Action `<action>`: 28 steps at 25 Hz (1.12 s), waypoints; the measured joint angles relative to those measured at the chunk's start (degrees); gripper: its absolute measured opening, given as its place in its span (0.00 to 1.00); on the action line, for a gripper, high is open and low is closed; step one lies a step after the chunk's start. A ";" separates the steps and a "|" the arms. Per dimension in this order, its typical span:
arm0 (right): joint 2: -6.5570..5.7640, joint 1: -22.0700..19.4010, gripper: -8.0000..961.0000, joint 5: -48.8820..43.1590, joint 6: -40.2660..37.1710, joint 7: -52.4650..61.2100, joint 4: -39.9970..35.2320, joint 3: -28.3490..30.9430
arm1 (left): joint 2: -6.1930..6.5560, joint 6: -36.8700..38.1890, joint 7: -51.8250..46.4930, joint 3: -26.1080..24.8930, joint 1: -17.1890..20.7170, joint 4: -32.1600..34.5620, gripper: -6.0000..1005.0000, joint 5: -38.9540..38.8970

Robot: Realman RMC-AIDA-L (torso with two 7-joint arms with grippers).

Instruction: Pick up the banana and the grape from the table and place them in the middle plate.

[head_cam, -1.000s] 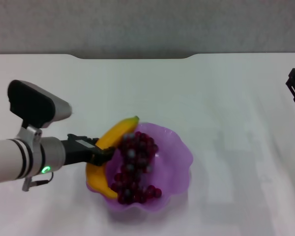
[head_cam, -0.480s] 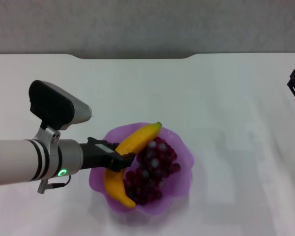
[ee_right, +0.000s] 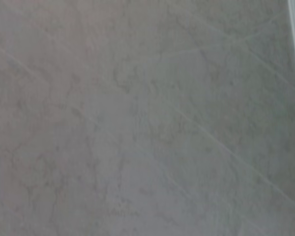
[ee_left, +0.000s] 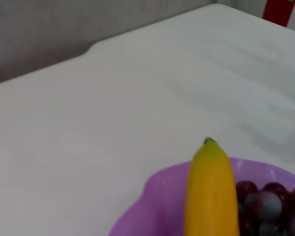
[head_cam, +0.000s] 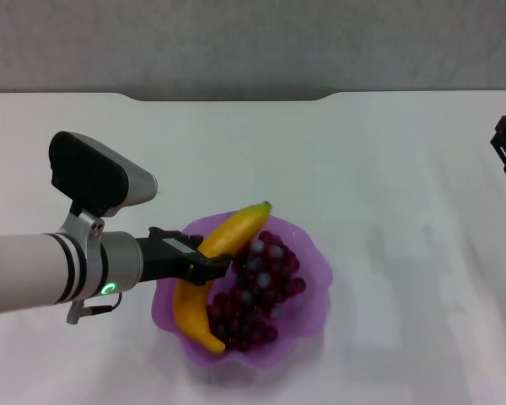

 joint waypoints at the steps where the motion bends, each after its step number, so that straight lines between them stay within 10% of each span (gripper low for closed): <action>1: 0.00 -0.04 0.84 0.00 0.00 0.00 0.01 0.00 | 0.00 0.42 0.04 0.03 -0.04 -0.05 0.57 -0.08; 8: -0.06 -0.08 0.84 0.00 -0.03 0.00 0.04 0.00 | -0.02 0.76 -0.02 0.83 -0.65 0.26 0.60 -0.54; 13: -0.09 0.07 0.84 0.00 -0.04 0.00 0.38 0.00 | -0.02 0.80 0.56 0.89 -0.96 0.57 0.84 -1.04; 28: -0.09 0.15 0.84 0.00 -0.04 -0.07 0.49 0.00 | 0.13 14.27 2.29 -0.95 -0.75 1.04 0.89 -4.39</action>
